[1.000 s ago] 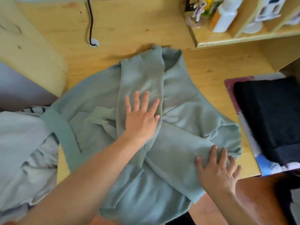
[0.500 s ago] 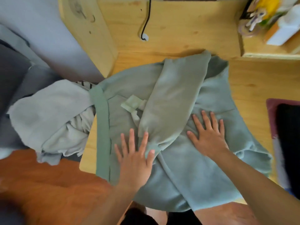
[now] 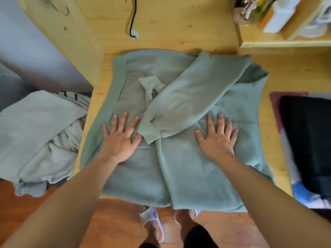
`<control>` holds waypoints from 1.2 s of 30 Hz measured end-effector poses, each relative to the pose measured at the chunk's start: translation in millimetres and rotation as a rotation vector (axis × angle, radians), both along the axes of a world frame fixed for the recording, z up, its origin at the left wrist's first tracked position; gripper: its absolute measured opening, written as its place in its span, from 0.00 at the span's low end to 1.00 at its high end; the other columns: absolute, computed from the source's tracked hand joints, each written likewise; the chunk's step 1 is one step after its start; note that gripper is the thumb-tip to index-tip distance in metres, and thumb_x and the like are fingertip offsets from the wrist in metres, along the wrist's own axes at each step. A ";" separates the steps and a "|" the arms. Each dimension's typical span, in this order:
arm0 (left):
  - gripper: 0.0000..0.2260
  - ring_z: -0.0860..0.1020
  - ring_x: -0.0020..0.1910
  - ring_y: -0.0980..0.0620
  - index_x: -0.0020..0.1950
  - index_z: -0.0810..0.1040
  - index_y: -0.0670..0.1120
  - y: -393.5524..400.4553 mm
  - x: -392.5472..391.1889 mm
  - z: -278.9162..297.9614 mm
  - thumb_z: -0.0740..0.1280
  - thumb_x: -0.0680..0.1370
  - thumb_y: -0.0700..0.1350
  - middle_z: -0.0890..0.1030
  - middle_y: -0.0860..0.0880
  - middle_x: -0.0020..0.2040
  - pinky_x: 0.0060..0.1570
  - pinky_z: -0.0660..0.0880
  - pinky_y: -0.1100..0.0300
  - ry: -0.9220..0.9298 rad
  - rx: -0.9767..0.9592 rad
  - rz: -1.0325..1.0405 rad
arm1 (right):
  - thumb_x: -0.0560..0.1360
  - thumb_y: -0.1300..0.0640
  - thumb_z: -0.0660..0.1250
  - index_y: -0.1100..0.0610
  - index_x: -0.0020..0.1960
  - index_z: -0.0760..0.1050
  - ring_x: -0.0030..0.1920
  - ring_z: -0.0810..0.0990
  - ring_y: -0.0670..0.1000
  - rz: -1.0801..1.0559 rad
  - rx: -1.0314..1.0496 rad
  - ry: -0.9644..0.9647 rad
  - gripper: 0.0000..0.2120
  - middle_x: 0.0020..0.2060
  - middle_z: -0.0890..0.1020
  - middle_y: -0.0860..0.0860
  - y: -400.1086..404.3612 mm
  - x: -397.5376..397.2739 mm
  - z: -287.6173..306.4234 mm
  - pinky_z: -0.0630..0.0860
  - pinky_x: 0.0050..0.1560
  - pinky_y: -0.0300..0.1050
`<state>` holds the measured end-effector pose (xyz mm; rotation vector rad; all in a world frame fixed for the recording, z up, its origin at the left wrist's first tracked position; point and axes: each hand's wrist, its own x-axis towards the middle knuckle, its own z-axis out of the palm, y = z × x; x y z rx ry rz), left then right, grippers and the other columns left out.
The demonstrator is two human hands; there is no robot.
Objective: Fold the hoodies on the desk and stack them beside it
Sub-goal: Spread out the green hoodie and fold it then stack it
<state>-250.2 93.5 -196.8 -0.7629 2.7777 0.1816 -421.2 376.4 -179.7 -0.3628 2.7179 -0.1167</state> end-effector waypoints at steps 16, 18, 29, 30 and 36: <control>0.15 0.81 0.51 0.40 0.64 0.71 0.46 31.9 164.4 59.1 0.64 0.84 0.55 0.80 0.41 0.53 0.53 0.79 0.46 0.632 1.240 1.434 | 0.80 0.49 0.68 0.56 0.60 0.74 0.54 0.83 0.59 -1.455 -1.226 -0.516 0.14 0.55 0.80 0.57 95.7 205.2 39.9 0.79 0.59 0.59; 0.13 0.80 0.54 0.43 0.65 0.72 0.48 15.0 148.6 58.9 0.67 0.83 0.51 0.80 0.45 0.56 0.59 0.78 0.45 0.639 1.368 1.517 | 0.81 0.53 0.68 0.56 0.61 0.73 0.52 0.82 0.58 -1.507 -1.256 -0.492 0.12 0.58 0.80 0.57 96.6 185.0 31.3 0.80 0.53 0.57; 0.14 0.82 0.60 0.42 0.66 0.78 0.44 8.6 208.3 66.3 0.60 0.82 0.38 0.83 0.43 0.61 0.56 0.81 0.48 0.949 1.706 1.560 | 0.82 0.64 0.63 0.57 0.74 0.68 0.56 0.78 0.59 -1.623 -1.277 -0.573 0.21 0.70 0.74 0.58 132.2 176.5 33.1 0.73 0.60 0.56; 0.14 0.81 0.60 0.43 0.68 0.78 0.44 14.5 208.0 71.5 0.62 0.83 0.41 0.83 0.44 0.60 0.57 0.81 0.47 0.958 1.623 1.561 | 0.81 0.65 0.63 0.57 0.73 0.69 0.52 0.79 0.58 -1.625 -1.280 -0.581 0.21 0.70 0.75 0.57 136.3 178.1 35.4 0.73 0.59 0.55; 0.16 0.80 0.52 0.47 0.71 0.75 0.39 33.3 233.9 64.7 0.63 0.83 0.40 0.79 0.43 0.60 0.45 0.78 0.60 1.261 1.252 1.722 | 0.81 0.68 0.61 0.58 0.72 0.70 0.58 0.78 0.59 -1.650 -1.283 -0.602 0.20 0.67 0.76 0.57 158.7 174.9 48.4 0.75 0.55 0.58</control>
